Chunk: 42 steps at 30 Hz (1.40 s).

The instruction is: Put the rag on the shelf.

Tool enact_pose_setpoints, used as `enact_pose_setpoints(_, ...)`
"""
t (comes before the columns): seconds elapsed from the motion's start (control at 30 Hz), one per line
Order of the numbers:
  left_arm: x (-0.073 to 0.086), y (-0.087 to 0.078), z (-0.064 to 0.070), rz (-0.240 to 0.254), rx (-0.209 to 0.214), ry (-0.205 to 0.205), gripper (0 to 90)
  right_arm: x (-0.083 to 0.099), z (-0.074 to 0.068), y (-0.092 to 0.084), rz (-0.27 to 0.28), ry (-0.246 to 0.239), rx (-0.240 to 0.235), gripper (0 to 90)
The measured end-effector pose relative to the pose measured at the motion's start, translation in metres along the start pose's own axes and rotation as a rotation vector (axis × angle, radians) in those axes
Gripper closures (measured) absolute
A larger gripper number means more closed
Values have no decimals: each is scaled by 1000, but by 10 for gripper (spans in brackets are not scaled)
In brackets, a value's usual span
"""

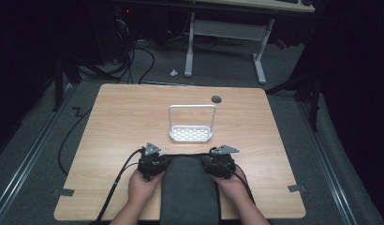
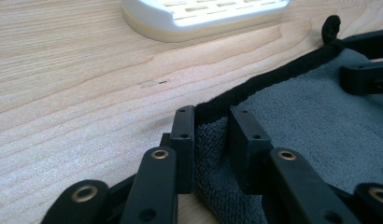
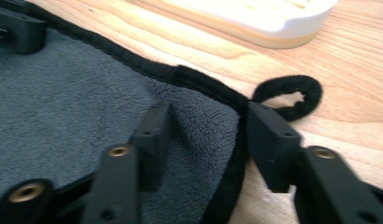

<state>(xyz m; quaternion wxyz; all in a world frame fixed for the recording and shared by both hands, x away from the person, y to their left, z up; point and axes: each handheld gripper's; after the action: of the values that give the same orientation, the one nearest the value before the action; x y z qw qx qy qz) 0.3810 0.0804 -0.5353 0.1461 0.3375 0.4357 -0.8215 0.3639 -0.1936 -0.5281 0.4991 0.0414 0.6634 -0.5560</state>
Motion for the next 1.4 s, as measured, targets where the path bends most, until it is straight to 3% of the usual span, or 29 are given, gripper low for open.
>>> enact_pose_setpoints(0.2, 0, 0, 0, -1, 4, -1, 721, 1, -4, -2, 10, 23, -37, 717)
enact_pose_setpoints(0.33, 0, 0, -2, -2, 14, -10, 743, 1, -5, -3, 12, 29, -58, 756)
enact_pose_setpoints(0.7, 2, -3, -2, 12, 30, -16, 780, 6, -7, -11, 88, 9, -41, 776)
enact_pose_setpoints(1.0, 2, -7, -3, 36, 56, -14, 805, 4, -11, -17, 120, -6, -17, 776)
enact_pose_setpoints(1.17, 2, -11, -4, 70, 79, -22, 810, 2, -13, -21, 142, -5, -5, 775)
enact_pose_setpoints(1.3, 0, -15, -1, 112, 71, 7, 812, -1, -14, -24, 165, -5, 6, 775)
enact_pose_setpoints(1.4, -4, -22, 1, 159, 93, -1, 812, -4, -15, -29, 183, -23, 20, 775)
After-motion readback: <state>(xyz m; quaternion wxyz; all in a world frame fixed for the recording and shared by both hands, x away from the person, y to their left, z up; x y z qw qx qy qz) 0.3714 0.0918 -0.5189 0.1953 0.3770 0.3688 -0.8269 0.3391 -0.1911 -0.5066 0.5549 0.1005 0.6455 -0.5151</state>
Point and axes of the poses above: each handheld gripper's, and its own axes: y roughly forward along the jaws, x roughly out of its underside, z roughly to its right, and after that the axes turned 13 degrees about -y, right-handed
